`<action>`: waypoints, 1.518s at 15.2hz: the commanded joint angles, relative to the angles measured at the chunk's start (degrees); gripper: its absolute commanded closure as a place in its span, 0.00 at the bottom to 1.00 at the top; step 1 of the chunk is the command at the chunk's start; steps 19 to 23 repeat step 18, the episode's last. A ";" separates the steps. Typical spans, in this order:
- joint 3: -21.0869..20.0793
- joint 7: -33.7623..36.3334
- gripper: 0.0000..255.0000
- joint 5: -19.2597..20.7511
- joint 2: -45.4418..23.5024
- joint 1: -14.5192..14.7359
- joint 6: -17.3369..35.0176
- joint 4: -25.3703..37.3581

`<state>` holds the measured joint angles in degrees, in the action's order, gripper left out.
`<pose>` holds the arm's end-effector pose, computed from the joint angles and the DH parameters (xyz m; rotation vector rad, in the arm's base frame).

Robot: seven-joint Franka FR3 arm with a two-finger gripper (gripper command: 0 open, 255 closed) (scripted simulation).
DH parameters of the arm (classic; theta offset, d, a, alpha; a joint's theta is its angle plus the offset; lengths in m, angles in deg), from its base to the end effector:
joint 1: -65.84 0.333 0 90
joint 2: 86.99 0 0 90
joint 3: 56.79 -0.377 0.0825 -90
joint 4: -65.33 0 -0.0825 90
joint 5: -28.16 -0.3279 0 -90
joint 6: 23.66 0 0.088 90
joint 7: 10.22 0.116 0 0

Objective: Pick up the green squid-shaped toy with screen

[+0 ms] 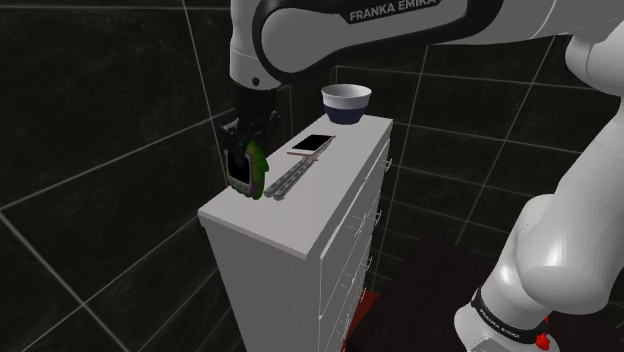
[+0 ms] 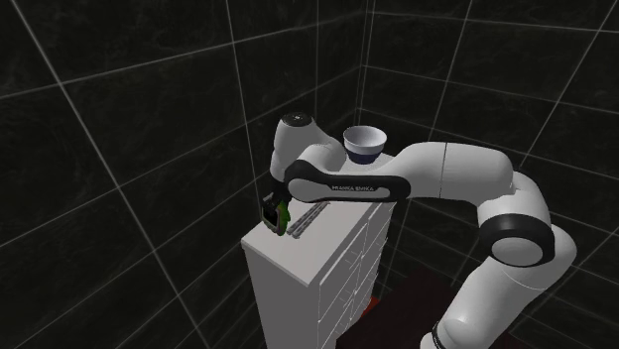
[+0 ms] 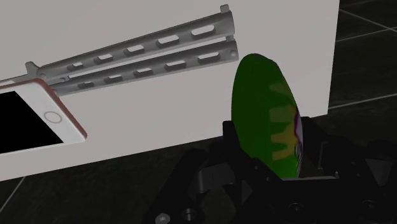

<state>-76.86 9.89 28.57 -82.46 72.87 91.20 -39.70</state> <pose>0.4466 0.2369 0.6436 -3.0464 -0.1930 -0.3664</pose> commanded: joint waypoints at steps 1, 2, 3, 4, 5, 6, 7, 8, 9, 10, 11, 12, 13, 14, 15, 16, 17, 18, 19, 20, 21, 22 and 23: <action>0.01 -0.01 1.00 -0.03 0.06 -0.01 -0.03 -0.13; 0.02 -0.03 1.00 -0.03 0.03 -0.01 -0.80 0.66; 0.02 -0.04 1.00 -0.02 0.00 -0.02 -1.58 1.47; 0.02 -0.04 1.00 0.00 -0.07 -0.02 -2.36 2.32; 0.02 -0.04 1.00 0.03 -0.14 -0.02 -3.14 3.17; 0.01 -0.04 1.00 0.06 -0.23 -0.02 -3.93 4.03; 0.00 -0.03 1.00 0.09 -0.33 -0.03 -4.71 4.92; -0.01 -0.02 1.00 0.13 -0.44 -0.02 -5.50 5.81; -0.02 -0.01 1.00 0.18 -0.57 -0.02 -6.30 6.73; -0.03 0.01 1.00 0.23 -0.71 -0.02 -7.10 7.66; -0.05 0.03 1.00 0.29 -0.87 -0.01 -7.90 8.62; -0.07 0.05 1.00 0.35 -1.05 -0.01 -8.71 9.59; -0.09 0.08 1.00 0.42 -1.24 0.01 -9.52 10.58; -0.12 0.11 1.00 0.50 -1.45 0.02 -10.34 11.60; -0.15 0.15 1.00 0.59 -1.67 0.03 -11.17 12.63; -0.18 0.19 1.00 0.68 -1.91 0.05 -12.00 13.69; -0.18 0.19 1.00 0.69 -1.94 0.05 -12.12 13.84; -0.18 0.20 1.00 0.69 -1.95 0.06 -12.13 13.85; -0.18 0.20 1.00 0.69 -1.95 0.06 -12.13 13.85; -0.18 0.20 1.00 0.69 -1.95 0.06 -12.13 13.85; -0.18 0.20 1.00 0.69 -1.95 0.06 -12.13 13.85; -0.18 0.20 1.00 0.69 -1.95 0.06 -12.13 13.85; -0.18 0.20 1.00 0.69 -1.95 0.06 -12.13 13.85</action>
